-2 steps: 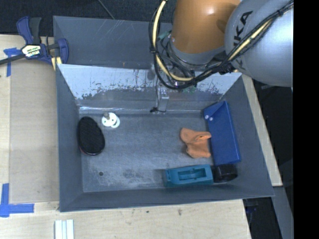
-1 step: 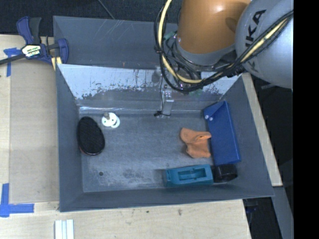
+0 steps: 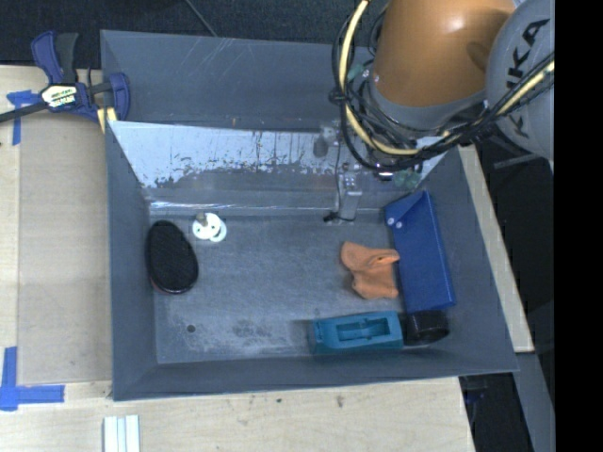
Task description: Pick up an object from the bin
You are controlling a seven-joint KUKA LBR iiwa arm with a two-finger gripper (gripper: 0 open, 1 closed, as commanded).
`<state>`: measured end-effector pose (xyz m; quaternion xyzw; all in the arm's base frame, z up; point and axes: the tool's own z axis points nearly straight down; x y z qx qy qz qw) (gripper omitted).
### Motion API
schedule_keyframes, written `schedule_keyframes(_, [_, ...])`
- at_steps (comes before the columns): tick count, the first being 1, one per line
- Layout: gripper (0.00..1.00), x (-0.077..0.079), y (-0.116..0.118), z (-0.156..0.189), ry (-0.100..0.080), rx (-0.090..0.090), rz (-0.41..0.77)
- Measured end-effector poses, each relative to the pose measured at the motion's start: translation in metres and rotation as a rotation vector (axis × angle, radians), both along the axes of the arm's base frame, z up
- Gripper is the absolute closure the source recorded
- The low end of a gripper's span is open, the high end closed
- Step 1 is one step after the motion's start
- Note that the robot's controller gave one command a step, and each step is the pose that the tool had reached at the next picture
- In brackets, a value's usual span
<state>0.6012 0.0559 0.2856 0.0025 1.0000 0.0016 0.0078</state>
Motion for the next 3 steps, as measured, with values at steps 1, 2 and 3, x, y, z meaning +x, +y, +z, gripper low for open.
schedule_keyframes(1, [0.0, -0.004, -0.015, -0.013, 0.004, -0.002, 0.007])
schedule_keyframes(2, [0.0, -0.016, -0.038, -0.08, 0.008, -0.004, 0.086])
schedule_keyframes(3, [0.0, -0.042, -0.051, -0.106, 0.015, -0.006, 0.39])
